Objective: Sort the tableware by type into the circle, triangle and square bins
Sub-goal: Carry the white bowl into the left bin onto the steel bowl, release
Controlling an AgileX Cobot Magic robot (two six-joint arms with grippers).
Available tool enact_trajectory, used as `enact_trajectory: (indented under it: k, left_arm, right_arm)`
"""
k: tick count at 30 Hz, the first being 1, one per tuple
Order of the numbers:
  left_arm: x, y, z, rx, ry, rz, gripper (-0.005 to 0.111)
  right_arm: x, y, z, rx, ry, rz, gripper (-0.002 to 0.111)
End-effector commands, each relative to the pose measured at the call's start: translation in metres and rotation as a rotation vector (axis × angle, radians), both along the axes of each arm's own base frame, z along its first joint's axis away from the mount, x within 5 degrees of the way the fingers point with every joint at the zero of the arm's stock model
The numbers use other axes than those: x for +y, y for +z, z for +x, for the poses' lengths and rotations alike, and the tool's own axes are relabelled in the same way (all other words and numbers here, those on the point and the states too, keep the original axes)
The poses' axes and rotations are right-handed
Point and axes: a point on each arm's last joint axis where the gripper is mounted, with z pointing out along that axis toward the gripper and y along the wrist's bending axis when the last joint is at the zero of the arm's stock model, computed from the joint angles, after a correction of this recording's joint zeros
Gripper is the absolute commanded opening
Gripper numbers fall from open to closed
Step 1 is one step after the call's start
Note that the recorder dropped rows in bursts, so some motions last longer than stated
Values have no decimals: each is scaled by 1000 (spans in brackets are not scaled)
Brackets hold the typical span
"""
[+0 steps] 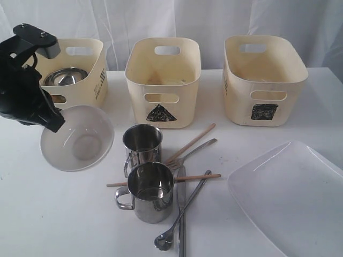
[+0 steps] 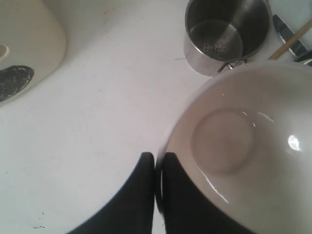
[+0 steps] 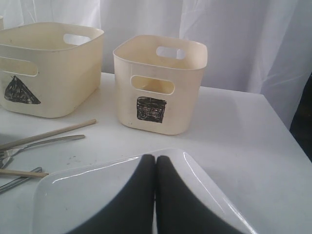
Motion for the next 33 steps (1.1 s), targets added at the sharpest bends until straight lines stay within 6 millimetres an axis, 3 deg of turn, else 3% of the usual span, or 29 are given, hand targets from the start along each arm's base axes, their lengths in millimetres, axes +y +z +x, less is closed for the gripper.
enact_trajectory:
  k: [1, 23, 33]
  left_arm:
    - [2, 14, -2, -60, 25, -17, 0]
    - [20, 82, 18, -359, 146, 126, 0]
    - [22, 88, 26, -407, 179, 155, 0]
  right_arm:
    - [0, 0, 0, -2, 1, 2, 0]
    - [0, 0, 0, -2, 1, 2, 0]
    - [0, 0, 0, -2, 1, 2, 0]
